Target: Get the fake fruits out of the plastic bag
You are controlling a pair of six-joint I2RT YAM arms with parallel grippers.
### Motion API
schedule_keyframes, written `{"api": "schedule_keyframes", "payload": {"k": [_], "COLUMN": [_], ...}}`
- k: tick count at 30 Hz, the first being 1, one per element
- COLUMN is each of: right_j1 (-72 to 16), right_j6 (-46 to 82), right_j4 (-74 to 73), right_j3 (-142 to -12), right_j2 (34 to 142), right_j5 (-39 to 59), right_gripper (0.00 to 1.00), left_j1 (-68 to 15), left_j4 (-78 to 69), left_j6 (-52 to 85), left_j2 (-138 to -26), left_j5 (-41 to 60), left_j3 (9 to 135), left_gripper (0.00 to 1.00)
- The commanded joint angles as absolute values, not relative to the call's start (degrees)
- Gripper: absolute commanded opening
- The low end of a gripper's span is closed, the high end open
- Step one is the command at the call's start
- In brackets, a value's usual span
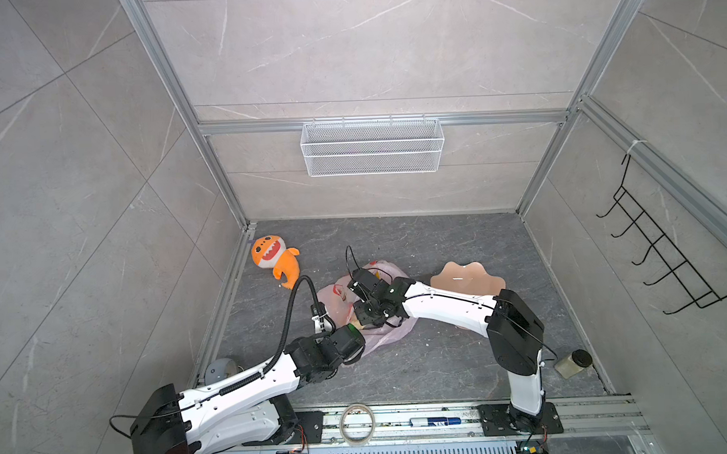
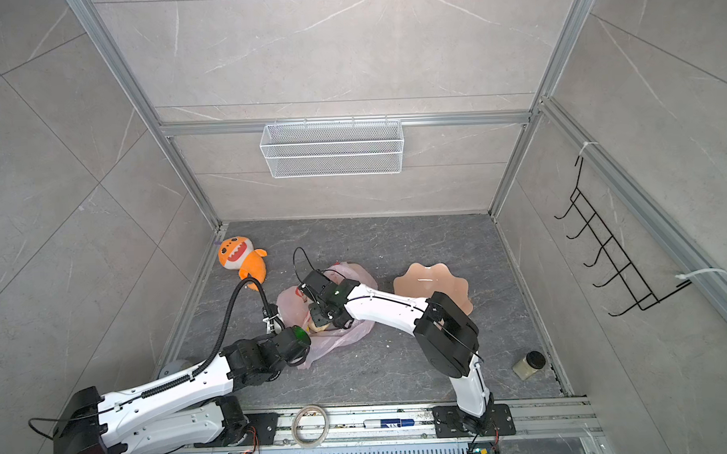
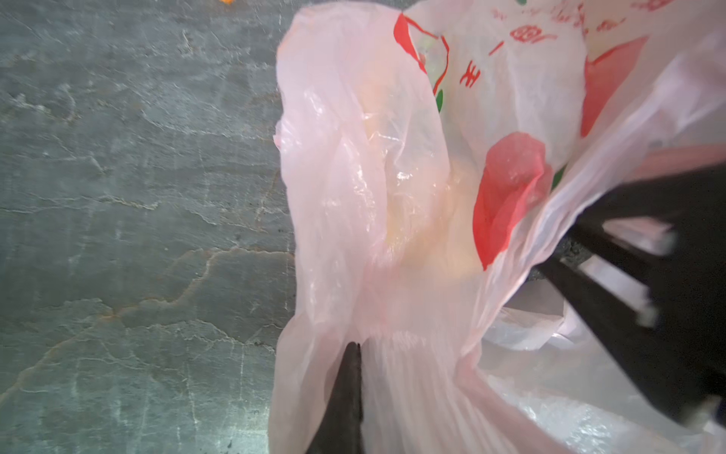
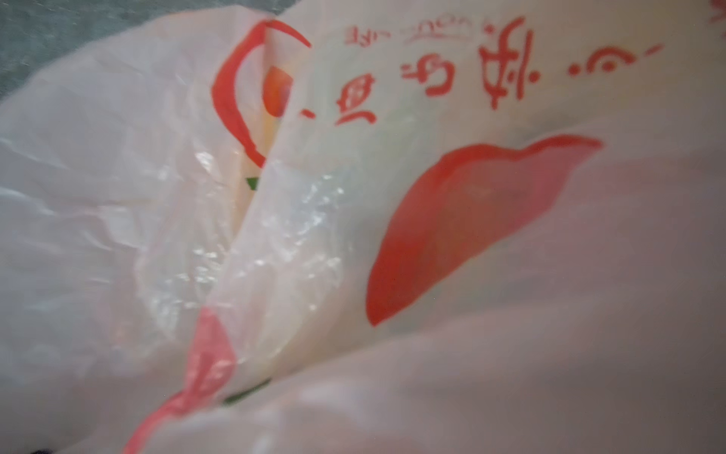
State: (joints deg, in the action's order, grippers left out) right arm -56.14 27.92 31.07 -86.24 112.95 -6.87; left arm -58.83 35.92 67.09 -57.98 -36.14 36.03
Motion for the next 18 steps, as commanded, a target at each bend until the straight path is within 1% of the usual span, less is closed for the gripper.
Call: {"api": "schedule_keyframes", "payload": {"k": [1,5,13,18], "right_j1": [-56.3,-56.3,-56.3,-56.3], "right_j6": [28.3,28.1,27.4,29.1], "right_j4": [27.7,25.8,25.3,26.4], "right_j3": [-84.0,-82.5,-84.0,-85.6], "right_j2": [109.6,108.9,109.8,111.3], "right_j5": [-9.1,-9.6,-11.7,-14.7], "right_gripper": [0.4,0.4,0.52,0.54], "left_j1": [-58.5,-58.5,-58.5,-58.5], "left_j4": [38.3,37.7,36.3,35.2], "left_j6": [67.2,65.5,64.2,66.2], "left_j2": [-57.0,-57.0,-58.6,-58.3], "left_j5": [-41.0,-42.7,-41.5,-40.3], "left_j3": [39.5,41.3,42.3,39.6], "left_gripper": [0.0,0.0,0.0,0.0]}}
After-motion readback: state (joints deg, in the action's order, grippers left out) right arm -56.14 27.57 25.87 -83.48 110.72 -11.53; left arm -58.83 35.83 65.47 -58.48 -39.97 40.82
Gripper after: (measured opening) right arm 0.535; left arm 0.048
